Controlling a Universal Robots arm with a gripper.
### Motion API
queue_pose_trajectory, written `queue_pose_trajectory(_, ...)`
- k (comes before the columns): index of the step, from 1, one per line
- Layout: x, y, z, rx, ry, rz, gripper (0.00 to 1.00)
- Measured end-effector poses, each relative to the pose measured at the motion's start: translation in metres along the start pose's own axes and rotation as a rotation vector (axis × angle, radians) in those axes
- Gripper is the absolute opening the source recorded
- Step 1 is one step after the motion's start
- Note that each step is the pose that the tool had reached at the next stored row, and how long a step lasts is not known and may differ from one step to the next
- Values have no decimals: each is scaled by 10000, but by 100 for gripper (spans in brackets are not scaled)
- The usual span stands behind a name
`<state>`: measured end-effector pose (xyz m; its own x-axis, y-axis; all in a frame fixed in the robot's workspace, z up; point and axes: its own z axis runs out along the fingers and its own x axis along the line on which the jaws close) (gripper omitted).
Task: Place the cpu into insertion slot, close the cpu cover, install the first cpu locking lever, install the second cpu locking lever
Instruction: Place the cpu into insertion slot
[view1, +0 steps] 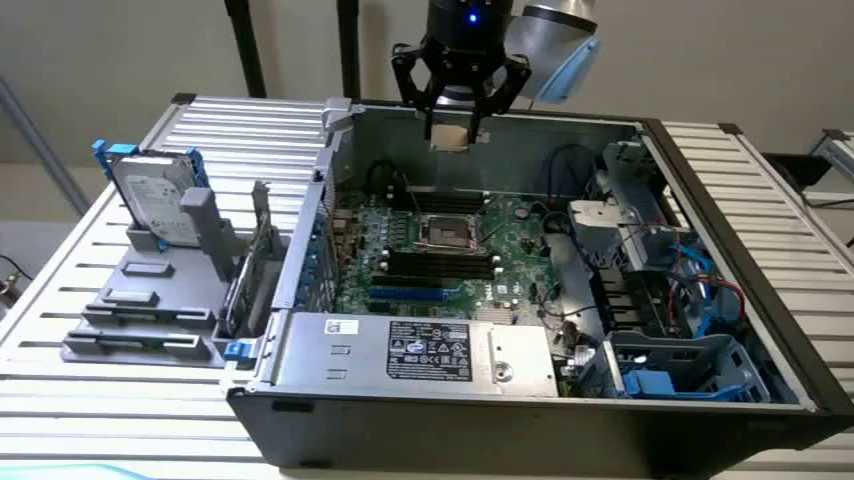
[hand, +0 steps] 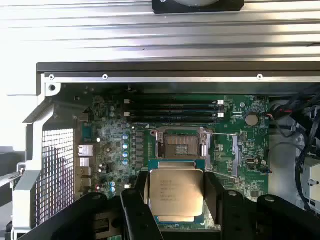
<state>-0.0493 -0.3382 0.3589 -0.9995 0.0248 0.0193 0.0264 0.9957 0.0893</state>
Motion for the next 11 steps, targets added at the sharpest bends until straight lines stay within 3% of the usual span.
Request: queue_pose_trajectory(11,0,0,0,0,0,0,54)
